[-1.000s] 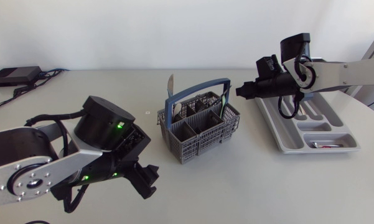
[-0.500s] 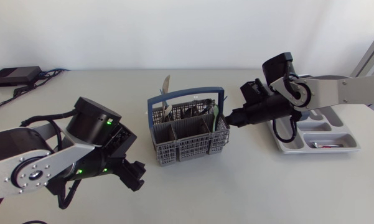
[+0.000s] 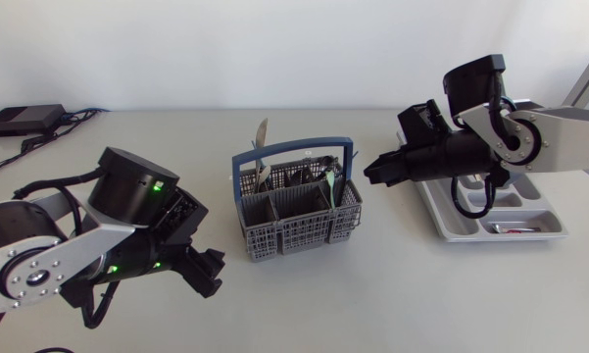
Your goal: Sort the cutlery from the basket into the organizer compartments.
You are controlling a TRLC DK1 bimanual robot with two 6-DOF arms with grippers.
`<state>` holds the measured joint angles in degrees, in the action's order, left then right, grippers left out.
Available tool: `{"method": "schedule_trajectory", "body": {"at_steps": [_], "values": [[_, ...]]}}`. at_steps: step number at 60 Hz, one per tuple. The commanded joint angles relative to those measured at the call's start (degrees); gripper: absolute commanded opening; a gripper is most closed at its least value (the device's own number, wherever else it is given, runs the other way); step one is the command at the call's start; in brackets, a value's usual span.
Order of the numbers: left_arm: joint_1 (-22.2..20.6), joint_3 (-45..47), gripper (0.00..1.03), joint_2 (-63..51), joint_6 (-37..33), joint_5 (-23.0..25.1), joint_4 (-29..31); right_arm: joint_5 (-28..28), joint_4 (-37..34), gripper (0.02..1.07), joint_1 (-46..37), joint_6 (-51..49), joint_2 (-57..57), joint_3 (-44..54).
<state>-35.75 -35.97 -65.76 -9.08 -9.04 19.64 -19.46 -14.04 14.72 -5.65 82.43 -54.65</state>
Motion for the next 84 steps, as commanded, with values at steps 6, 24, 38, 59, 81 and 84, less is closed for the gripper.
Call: {"method": "schedule_trajectory", "body": {"at_steps": [6, 24, 38, 59, 81, 84], "values": [[-1.2, 0.8, 0.83, 0.4, -0.6, 0.3, 0.5, 4.9, 2.4, 0.30, 5.6, -0.4, -1.0, 3.5], [-1.8, 0.8, 0.83, 1.2, -0.5, 0.3, 1.1, 23.6, 10.6, 0.35, 18.9, 0.6, 1.7, 6.1], [-1.9, 1.2, 0.83, 2.7, -0.5, 0.3, 2.0, 33.9, 15.3, 0.39, 22.2, -0.7, 6.4, 6.0], [-2.0, 1.4, 0.83, 3.2, -0.5, 0.3, 2.2, 42.4, 21.1, 0.42, 24.2, -2.0, 11.6, 6.0], [-2.1, 1.8, 0.83, 2.0, -0.5, 0.4, 1.1, 50.9, 24.3, 0.41, 24.2, -3.5, 16.4, 3.2], [-2.2, 1.9, 0.83, 1.9, -0.4, 0.4, 1.0, 51.2, 24.5, 0.42, 24.1, -3.6, 17.1, 2.8]]}}
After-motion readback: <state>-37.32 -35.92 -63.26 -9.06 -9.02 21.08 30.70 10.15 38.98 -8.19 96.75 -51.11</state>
